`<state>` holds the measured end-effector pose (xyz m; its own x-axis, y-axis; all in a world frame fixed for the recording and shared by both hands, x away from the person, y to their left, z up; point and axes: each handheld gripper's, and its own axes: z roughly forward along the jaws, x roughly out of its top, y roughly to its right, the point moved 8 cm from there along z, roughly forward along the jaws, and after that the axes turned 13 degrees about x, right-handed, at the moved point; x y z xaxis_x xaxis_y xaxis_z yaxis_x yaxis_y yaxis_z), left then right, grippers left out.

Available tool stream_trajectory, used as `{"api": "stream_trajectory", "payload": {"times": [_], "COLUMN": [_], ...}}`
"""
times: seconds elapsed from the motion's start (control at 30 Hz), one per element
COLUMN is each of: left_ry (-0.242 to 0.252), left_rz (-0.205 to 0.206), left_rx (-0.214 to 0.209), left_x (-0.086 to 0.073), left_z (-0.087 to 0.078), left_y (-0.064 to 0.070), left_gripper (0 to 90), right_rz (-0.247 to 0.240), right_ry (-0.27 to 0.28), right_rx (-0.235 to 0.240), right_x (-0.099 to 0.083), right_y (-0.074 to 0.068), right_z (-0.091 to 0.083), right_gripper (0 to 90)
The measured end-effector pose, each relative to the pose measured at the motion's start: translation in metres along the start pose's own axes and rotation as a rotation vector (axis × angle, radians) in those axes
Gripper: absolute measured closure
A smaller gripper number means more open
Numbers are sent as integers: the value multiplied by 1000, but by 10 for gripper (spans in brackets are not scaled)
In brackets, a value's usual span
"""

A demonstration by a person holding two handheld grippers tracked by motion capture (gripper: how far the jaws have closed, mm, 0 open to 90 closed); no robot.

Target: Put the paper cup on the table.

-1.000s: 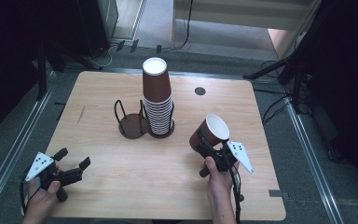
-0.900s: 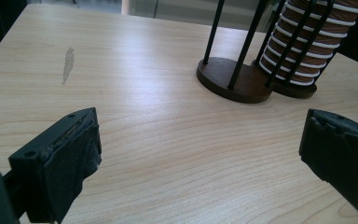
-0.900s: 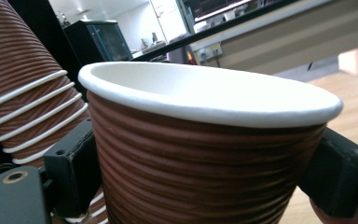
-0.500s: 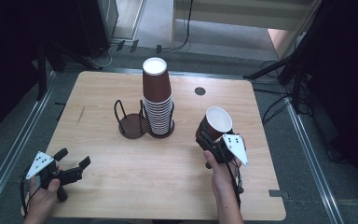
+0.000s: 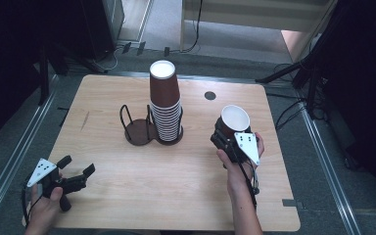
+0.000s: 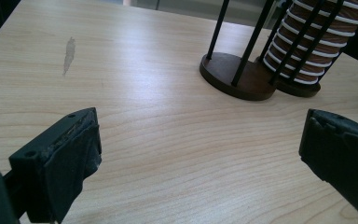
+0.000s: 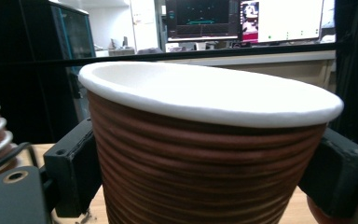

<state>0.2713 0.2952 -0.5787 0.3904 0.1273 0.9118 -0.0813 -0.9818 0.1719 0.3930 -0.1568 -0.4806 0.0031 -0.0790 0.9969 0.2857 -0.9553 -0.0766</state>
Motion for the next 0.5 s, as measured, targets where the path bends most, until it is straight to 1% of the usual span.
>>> {"api": "stream_trajectory", "payload": {"times": [0.07, 0.13, 0.17, 0.3, 0.37, 0.5], "left_ry": [-1, -3, -5, -5, -5, -3], "left_rz": [1, 3, 3, 2, 2, 0], "left_rx": [-1, 2, 1, 3, 3, 1], "left_x": [0, 0, 0, 0, 0, 0], "left_z": [0, 0, 0, 1, 0, 0], "left_y": [0, 0, 0, 0, 0, 0], "left_gripper": [0, 0, 0, 3, 3, 3], "right_rz": [-1, -26, -31, -59, -62, -43], "right_ry": [6, 20, 22, 28, 27, 18], "right_rx": [-5, -13, -16, -8, -9, -11], "right_x": [2, 5, 6, 10, 11, 11], "right_y": [4, 8, 9, 14, 17, 22], "right_z": [4, 7, 9, 17, 21, 28], "right_gripper": [123, 124, 124, 124, 124, 125]}}
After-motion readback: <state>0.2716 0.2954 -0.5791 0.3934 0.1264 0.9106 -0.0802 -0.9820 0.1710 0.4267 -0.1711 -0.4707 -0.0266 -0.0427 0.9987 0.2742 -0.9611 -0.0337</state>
